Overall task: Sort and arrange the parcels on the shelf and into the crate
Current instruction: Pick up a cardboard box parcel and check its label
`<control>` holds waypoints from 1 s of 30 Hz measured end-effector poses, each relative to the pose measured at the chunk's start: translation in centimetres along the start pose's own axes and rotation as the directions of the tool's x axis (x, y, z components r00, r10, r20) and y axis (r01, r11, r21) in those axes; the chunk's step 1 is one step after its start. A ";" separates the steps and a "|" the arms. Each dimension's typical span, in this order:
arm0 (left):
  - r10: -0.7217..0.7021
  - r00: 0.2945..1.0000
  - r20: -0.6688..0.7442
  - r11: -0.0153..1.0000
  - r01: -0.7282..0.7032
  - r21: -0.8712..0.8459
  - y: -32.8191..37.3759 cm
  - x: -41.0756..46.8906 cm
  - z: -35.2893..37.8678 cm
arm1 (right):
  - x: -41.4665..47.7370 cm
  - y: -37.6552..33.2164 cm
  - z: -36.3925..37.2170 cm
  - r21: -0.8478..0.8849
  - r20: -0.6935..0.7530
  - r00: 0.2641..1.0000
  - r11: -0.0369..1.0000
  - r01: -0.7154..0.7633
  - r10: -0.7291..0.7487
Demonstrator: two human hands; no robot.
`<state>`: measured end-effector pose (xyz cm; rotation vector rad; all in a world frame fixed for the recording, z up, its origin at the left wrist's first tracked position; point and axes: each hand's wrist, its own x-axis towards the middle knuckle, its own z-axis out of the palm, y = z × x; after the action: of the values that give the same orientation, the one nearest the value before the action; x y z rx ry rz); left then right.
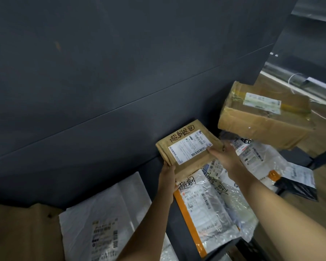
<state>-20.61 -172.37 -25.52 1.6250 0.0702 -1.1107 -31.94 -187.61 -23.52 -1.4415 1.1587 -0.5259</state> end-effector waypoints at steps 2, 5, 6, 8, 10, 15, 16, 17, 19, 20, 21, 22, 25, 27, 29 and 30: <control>0.043 0.999 0.011 0.997 -0.042 -0.060 -0.6 -0.6 -0.7 | -1.9 -0.3 0.0 0.046 -0.020 0.996 0.995 0.083 -0.082; 0.188 0.980 0.060 0.978 -0.181 -0.107 -1.1 -2.1 -2.2 | -5.5 -0.4 -0.7 0.155 -0.040 0.990 0.978 0.138 -0.133; 0.248 0.965 0.080 0.964 -0.238 -0.120 -1.1 -2.8 -2.7 | -6.9 -0.4 -1.1 0.189 -0.042 0.988 0.969 0.156 -0.151; 0.361 0.925 0.119 0.927 -0.342 -0.151 -0.9 -4.6 -3.6 | -9.4 -0.1 -1.9 0.257 -0.025 0.985 0.951 0.170 -0.170; 0.475 0.859 0.192 0.877 -0.445 -0.178 -0.4 -6.9 -4.1 | -11.4 0.7 -2.7 0.354 0.006 0.983 0.920 0.169 -0.183; 0.627 0.743 0.235 0.770 -0.637 -0.040 0.9 -14.5 -3.7 | -16.8 2.7 -6.0 0.517 0.146 0.963 0.847 0.122 -0.228; 0.636 0.735 0.235 0.759 -0.651 -0.016 1.1 -16.1 -3.4 | -18.1 2.9 -6.9 0.530 0.157 0.955 0.838 0.132 -0.250; 0.643 0.724 0.250 0.750 -0.661 -0.017 1.0 -17.5 -3.2 | -19.4 2.8 -7.7 0.539 0.157 0.948 0.828 0.152 -0.277; 0.654 0.696 0.296 0.740 -0.669 -0.061 0.5 -20.3 -2.5 | -22.1 2.5 -9.5 0.549 0.124 0.932 0.806 0.222 -0.341; 0.666 0.676 0.315 0.730 -0.678 -0.088 0.1 -21.9 -2.1 | -23.5 2.3 -10.4 0.545 0.097 0.923 0.796 0.264 -0.373; 0.679 0.657 0.327 0.718 -0.687 -0.110 -0.5 -23.4 -1.6 | -25.0 2.2 -11.4 0.540 0.075 0.913 0.786 0.300 -0.400; 0.691 0.643 0.331 0.708 -0.695 -0.128 -1.1 -24.9 -1.1 | -26.4 2.1 -12.4 0.542 0.062 0.903 0.774 0.327 -0.425; 0.726 0.602 0.331 0.674 -0.718 -0.172 -3.3 -28.9 0.2 | -30.2 1.4 -15.5 0.584 0.057 0.872 0.724 0.366 -0.487; 0.752 0.573 0.325 0.648 -0.732 -0.210 -4.7 -31.2 0.8 | -32.2 0.8 -17.2 0.598 0.062 0.850 0.702 0.388 -0.523; 0.784 0.543 0.301 0.615 -0.747 -0.253 -6.0 -33.3 1.0 | -33.6 0.0 -18.3 0.595 0.062 0.833 0.690 0.411 -0.550; 0.795 0.533 0.289 0.602 -0.751 -0.272 -6.4 -34.2 1.0 | -34.2 -0.3 -18.8 0.597 0.062 0.826 0.684 0.420 -0.560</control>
<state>-43.85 -154.31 -7.00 1.0782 -0.7880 -0.6543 -61.69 -167.19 -8.77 -1.2301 0.3329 -0.9546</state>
